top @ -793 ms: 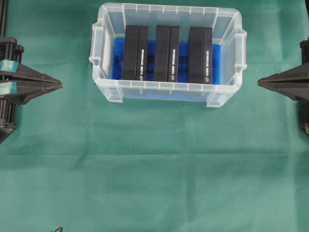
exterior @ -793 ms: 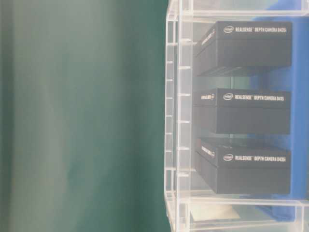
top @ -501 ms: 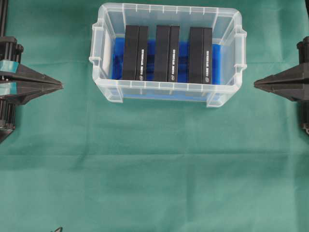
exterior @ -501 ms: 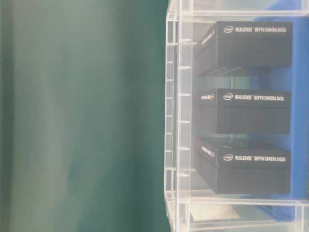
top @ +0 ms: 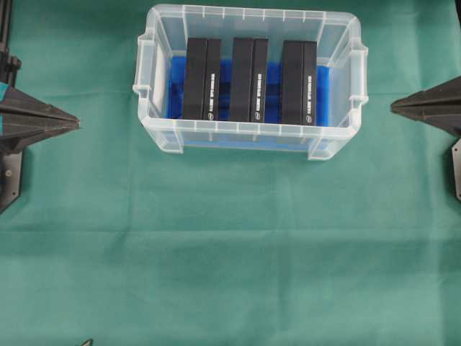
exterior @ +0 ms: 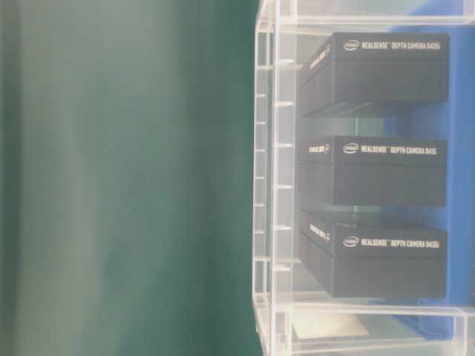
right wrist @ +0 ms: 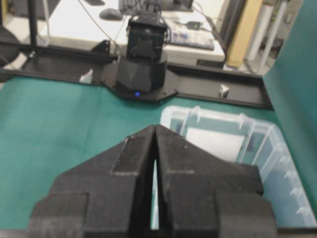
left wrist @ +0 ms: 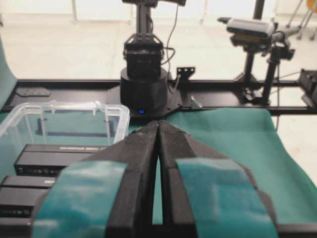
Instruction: Take out the box from the case.
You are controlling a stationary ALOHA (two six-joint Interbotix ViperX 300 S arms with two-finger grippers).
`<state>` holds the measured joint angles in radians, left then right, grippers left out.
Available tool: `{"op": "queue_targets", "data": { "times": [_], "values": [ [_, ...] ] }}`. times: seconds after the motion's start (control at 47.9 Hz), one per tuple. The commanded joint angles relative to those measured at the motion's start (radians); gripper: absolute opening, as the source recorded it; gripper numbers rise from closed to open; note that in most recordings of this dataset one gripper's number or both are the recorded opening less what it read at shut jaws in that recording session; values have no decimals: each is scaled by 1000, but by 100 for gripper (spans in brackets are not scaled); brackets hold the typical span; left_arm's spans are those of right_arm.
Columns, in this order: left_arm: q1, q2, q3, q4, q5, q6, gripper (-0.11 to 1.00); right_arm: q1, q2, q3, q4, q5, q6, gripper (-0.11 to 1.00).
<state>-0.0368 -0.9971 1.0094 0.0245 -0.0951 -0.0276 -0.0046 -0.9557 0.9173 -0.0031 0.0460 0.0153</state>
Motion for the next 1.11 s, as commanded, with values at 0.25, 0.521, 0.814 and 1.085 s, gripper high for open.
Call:
{"op": "queue_targets", "data": {
  "times": [0.25, 0.521, 0.814, 1.085],
  "values": [
    [-5, 5, -97, 6, 143, -2, 1, -2, 15, -69, 0, 64, 2, 1],
    [-6, 6, -112, 6, 178, -2, 1, -2, 26, -84, 2, 94, 12, 1],
    [-25, 8, -164, 5, 305, -15, 1, -2, 28, -150, 2, 265, 14, 1],
    [-26, 40, -314, 6, 703, -86, 1, -2, 60, -270, 2, 621, 72, 1]
  ]
}}
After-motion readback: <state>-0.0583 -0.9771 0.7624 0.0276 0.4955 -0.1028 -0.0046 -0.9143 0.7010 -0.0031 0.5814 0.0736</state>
